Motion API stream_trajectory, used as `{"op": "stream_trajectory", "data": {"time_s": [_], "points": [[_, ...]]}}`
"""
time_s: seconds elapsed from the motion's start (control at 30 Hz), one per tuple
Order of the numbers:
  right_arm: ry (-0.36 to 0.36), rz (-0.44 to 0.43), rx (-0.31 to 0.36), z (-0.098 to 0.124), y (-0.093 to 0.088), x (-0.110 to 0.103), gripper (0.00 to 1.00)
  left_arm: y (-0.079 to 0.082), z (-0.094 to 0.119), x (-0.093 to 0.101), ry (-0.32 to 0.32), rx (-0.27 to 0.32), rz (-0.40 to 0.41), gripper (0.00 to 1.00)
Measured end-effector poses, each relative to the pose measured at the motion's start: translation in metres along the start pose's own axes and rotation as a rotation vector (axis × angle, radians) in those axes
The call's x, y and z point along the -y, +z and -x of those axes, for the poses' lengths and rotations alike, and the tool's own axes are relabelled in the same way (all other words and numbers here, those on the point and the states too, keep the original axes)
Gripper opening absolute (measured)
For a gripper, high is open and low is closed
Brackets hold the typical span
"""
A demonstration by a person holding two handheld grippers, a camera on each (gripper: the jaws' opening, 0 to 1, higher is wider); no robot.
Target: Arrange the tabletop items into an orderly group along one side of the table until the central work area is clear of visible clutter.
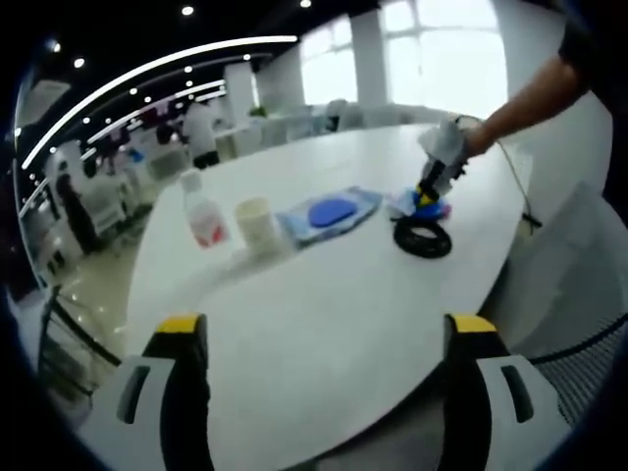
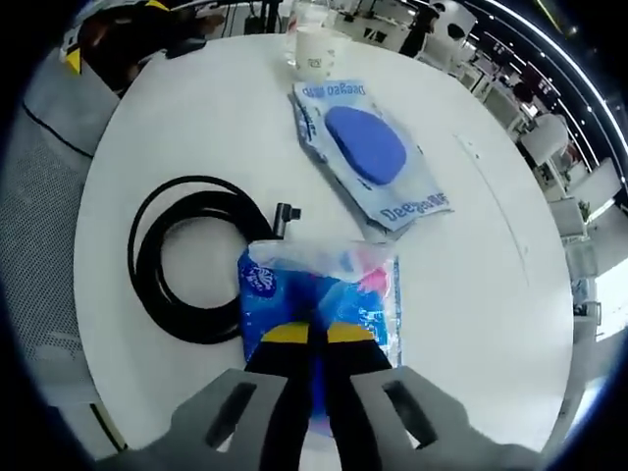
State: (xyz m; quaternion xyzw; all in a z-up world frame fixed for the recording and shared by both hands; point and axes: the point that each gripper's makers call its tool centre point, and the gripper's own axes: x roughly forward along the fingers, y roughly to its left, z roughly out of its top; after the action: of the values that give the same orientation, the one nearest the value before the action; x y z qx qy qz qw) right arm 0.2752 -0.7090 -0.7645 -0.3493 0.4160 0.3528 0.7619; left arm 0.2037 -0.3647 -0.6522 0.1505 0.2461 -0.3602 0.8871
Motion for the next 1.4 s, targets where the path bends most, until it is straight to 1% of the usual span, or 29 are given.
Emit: {"op": "stream_trajectory", "data": {"time_s": [0.1, 0.33, 0.73, 1.17, 1.4], "points": [[-0.002, -0.010, 0.006, 0.001, 0.000, 0.000, 0.00, 0.000, 0.000, 0.000, -0.002, 0.001, 0.001, 0.97], [-0.015, 0.005, 0.010, 0.007, 0.002, 0.001, 0.00, 0.001, 0.000, 0.001, -0.005, 0.007, 0.001, 0.97], [-0.023, 0.072, 0.014, 0.026, 0.010, 0.004, 0.00, 0.005, 0.001, 0.004, -0.011, 0.020, -0.002, 0.97], [-0.065, 0.134, 0.022, 0.043, 0.022, 0.023, 0.00, 0.006, 0.001, 0.004, -0.014, 0.030, 0.001, 0.97], [-0.080, 0.171, 0.016, 0.046, 0.022, 0.035, 0.00, 0.005, 0.001, 0.004, -0.015, 0.025, -0.001, 0.97]]}}
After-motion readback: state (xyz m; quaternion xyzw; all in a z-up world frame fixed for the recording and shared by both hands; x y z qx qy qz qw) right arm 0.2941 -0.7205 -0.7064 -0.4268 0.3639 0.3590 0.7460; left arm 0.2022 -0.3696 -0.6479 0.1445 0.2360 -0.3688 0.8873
